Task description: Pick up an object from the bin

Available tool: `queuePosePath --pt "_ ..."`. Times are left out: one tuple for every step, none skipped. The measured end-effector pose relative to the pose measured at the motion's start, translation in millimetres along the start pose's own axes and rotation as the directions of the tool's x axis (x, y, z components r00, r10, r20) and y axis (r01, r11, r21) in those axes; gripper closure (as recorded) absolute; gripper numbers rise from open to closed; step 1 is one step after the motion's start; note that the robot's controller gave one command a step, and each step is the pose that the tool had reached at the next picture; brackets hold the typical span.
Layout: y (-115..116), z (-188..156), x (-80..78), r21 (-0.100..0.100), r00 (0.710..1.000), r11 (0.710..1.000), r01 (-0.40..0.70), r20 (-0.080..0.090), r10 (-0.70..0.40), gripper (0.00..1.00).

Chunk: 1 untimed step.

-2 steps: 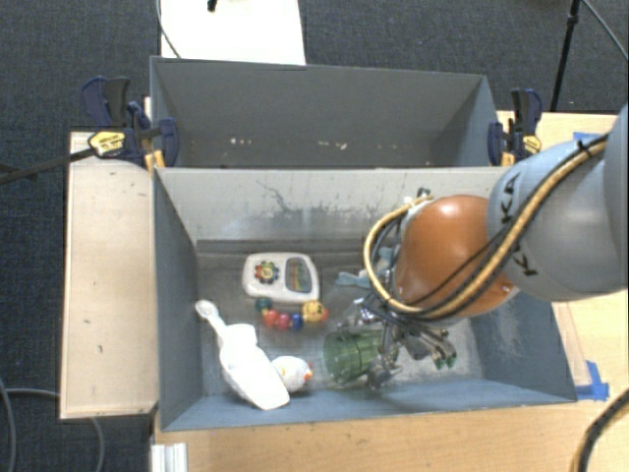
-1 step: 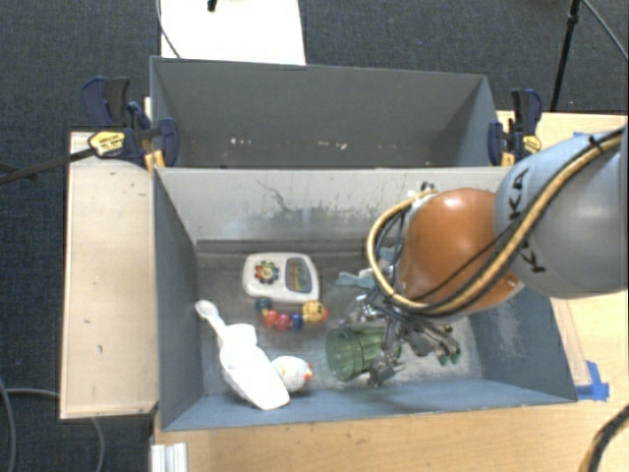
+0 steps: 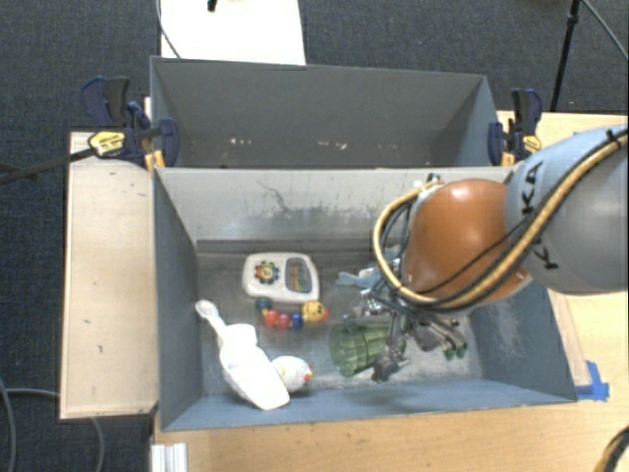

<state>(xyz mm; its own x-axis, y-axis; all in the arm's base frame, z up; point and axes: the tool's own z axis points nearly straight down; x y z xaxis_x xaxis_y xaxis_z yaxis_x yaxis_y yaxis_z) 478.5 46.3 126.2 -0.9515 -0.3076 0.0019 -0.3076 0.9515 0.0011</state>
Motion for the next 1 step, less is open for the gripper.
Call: queuePosePath --pt "-0.4 -12.1 -1.6 0.002 1.0 1.0 -0.001 0.006 0.001 1.0"
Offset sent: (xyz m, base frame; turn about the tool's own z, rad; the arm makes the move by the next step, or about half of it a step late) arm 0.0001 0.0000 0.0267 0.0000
